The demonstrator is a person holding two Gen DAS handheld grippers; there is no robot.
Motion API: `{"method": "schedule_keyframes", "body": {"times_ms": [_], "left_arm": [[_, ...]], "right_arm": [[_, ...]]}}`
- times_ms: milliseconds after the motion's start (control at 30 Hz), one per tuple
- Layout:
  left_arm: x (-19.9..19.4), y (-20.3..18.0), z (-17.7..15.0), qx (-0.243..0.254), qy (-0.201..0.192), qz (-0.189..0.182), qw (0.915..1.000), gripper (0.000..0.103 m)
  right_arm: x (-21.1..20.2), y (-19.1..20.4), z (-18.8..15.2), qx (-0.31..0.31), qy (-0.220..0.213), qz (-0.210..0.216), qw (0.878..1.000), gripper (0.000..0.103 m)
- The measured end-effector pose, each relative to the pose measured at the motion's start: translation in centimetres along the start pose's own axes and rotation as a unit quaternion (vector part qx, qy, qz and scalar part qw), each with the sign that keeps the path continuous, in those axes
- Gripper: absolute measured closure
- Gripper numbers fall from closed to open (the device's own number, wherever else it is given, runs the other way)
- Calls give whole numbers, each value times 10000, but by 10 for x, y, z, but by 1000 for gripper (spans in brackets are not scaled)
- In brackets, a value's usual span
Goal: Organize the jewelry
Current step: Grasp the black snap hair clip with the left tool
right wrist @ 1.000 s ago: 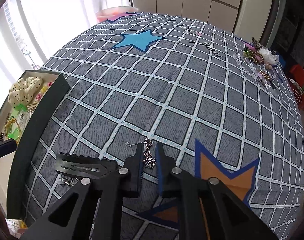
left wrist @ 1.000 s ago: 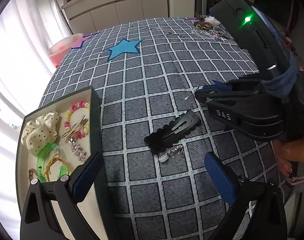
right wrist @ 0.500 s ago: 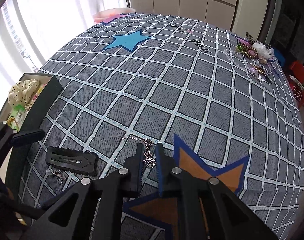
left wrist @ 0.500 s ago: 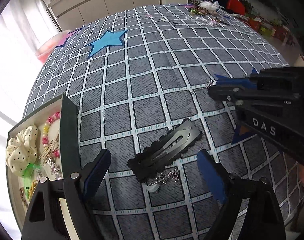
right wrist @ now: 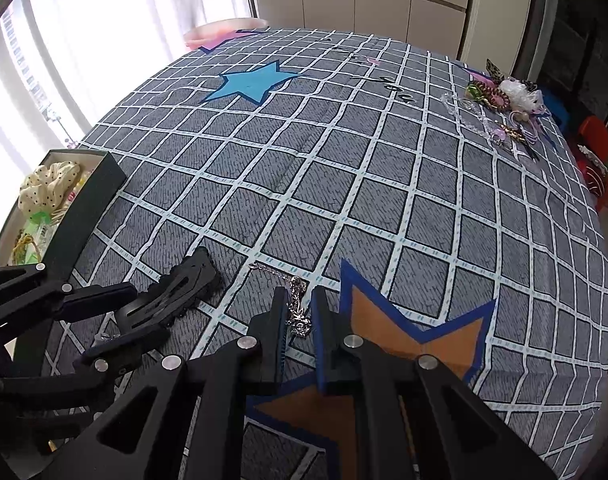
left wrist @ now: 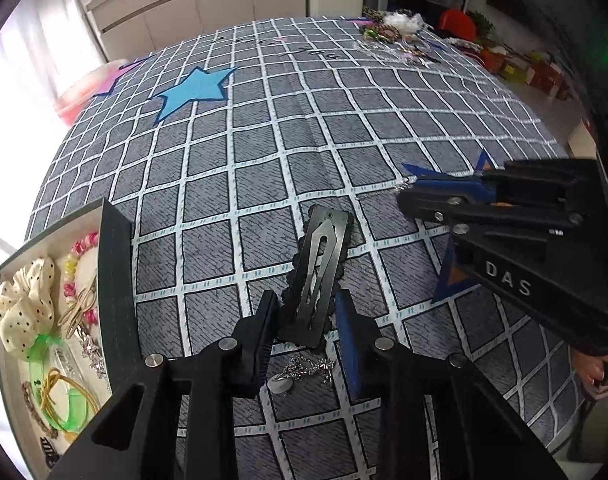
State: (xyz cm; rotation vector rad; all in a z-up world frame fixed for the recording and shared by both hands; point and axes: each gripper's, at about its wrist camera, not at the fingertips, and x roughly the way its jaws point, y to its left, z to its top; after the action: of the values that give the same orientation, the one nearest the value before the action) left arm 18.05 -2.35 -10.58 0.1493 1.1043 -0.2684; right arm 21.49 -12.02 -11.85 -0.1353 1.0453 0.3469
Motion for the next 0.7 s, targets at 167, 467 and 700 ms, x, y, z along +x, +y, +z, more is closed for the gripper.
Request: {"method": "schedule_keyframes", "body": {"times_ms": [167, 467, 700], "left_arm": [[-9, 6, -2, -184, -118, -9, 9998, 66], [-38, 8, -9, -330, -437, -35, 9985, 66], [-70, 12, -21, -463, -645, 25, 9968, 66]], "right_arm": [[-8, -6, -3, 190, -53, 101, 9998, 91], [-30, -8, -10, 420, -181, 263, 9986, 90], [-56, -1, -15, 497, -350, 399, 9974, 90]]}}
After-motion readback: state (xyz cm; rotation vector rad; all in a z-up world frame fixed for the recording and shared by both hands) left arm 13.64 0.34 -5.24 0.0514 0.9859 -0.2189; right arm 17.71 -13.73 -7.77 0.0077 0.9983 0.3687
